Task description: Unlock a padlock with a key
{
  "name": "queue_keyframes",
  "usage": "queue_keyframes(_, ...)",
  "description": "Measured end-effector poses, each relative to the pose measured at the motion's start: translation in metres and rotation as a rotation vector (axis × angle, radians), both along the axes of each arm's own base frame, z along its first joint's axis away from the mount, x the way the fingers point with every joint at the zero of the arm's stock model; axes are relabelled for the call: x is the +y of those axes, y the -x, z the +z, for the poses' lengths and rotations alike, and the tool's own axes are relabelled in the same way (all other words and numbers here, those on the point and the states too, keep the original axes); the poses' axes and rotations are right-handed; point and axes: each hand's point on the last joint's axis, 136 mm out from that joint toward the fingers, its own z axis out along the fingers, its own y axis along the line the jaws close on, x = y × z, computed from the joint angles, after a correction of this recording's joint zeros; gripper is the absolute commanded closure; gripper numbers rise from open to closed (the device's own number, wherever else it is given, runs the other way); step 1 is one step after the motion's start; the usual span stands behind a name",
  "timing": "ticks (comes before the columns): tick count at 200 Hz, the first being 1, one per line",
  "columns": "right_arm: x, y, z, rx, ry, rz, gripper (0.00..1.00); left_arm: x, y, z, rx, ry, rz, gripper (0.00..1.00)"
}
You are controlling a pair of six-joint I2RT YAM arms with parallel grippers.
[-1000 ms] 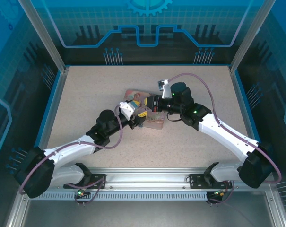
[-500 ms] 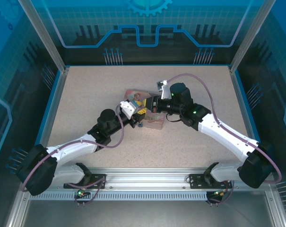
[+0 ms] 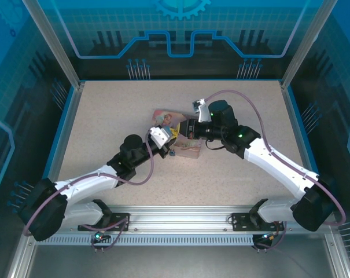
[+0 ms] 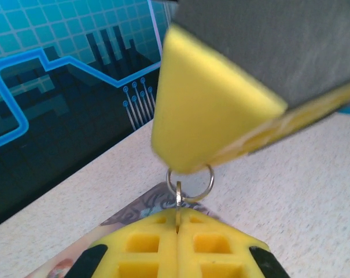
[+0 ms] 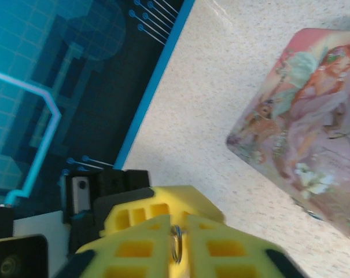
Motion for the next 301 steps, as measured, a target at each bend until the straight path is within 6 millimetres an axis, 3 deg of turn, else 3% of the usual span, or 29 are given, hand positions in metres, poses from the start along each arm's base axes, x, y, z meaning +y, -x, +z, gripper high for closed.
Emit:
queue_keyframes(17,-0.019,-0.002,0.004,0.023,0.022,-0.015,0.61,0.003,-0.002,-0.006,-0.04,-0.084,0.019,1.0)
queue_keyframes(43,-0.047,0.001,0.018,0.076,-0.001,-0.043,0.57,0.002,-0.001,-0.012,-0.133,-0.218,0.018,1.0)
queue_keyframes(58,-0.053,0.008,0.021,0.126,-0.027,-0.037,0.56,-0.001,0.0,-0.013,-0.2,-0.289,0.004,1.0)
queue_keyframes(100,-0.044,0.026,0.014,0.309,-0.11,-0.002,0.6,-0.016,0.001,-0.018,-0.335,-0.45,-0.054,1.0)
queue_keyframes(163,-0.03,0.027,-0.009,0.498,-0.138,-0.013,0.65,-0.031,0.002,-0.011,-0.417,-0.51,-0.093,1.0)
queue_keyframes(213,-0.022,0.029,-0.018,0.55,-0.138,-0.012,0.67,-0.034,0.002,-0.019,-0.411,-0.525,-0.105,1.0)
queue_keyframes(261,-0.023,0.028,-0.019,0.552,-0.134,-0.023,0.65,-0.035,0.002,-0.017,-0.414,-0.522,-0.104,1.0)
queue_keyframes(301,-0.026,0.028,-0.033,0.576,-0.111,-0.054,0.66,-0.036,0.002,-0.014,-0.42,-0.517,-0.105,1.0)
